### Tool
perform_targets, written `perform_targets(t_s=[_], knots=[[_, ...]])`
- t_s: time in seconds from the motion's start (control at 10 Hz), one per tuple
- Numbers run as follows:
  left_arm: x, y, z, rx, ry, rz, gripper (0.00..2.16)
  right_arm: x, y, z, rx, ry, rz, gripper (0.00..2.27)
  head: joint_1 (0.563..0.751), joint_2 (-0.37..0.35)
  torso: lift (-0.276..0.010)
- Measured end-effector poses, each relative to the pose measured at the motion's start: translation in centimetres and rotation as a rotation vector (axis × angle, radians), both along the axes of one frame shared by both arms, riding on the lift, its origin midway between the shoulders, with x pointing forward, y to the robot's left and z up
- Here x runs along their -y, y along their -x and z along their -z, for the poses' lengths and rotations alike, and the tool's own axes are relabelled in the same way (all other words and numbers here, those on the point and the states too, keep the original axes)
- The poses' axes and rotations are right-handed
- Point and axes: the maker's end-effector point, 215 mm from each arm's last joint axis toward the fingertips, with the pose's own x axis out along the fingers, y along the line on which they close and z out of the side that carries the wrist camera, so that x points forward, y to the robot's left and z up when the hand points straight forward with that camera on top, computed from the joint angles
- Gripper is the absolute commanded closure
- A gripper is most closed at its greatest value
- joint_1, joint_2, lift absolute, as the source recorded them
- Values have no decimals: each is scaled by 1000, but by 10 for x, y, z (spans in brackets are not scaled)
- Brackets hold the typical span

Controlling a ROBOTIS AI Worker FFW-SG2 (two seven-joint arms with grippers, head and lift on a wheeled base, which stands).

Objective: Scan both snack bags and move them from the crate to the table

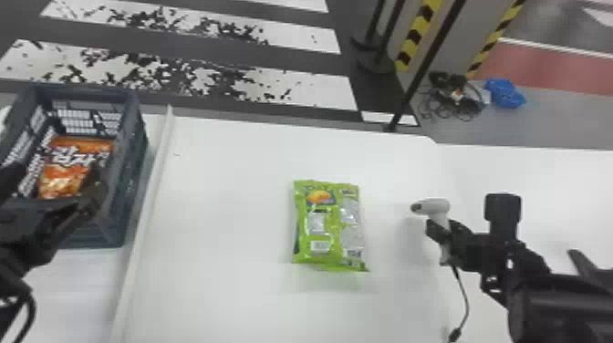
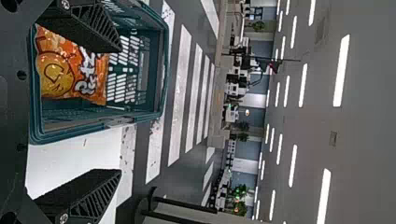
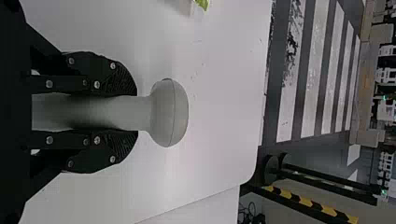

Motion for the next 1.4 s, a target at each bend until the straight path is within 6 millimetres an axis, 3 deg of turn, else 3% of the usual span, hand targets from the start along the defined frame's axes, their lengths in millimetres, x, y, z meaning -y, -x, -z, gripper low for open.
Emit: perform_targets(t_s=[0.5,0.6,0.8,0.9,1.1,1.3,1.4], knots=[[0,0,2,-4,-1,7,76,-1,-3,20,8,3,-4,2165,695,-233,-88],[1,0,1,-3,-1,7,76,-1,-4,21,11,3,-4,1916,695,-234,-88],[2,0,0,-1,-1,10,76,-2,-4,19,25,-2,-8,248,695,-234,-88],[2,0,-1,0,-1,10,76,-3,-3,20,25,-7,-8,19,695,-233,-88],[3,0,-2,3,-1,11,76,0,2,20,25,-7,-1,29,695,-239,-88],[3,0,-3,2,-2,12,76,-1,14,-3,63,-24,2,70,695,-242,-88],[3,0,-3,2,-2,12,76,-13,22,-16,82,-68,-17,83,695,-232,-88]])
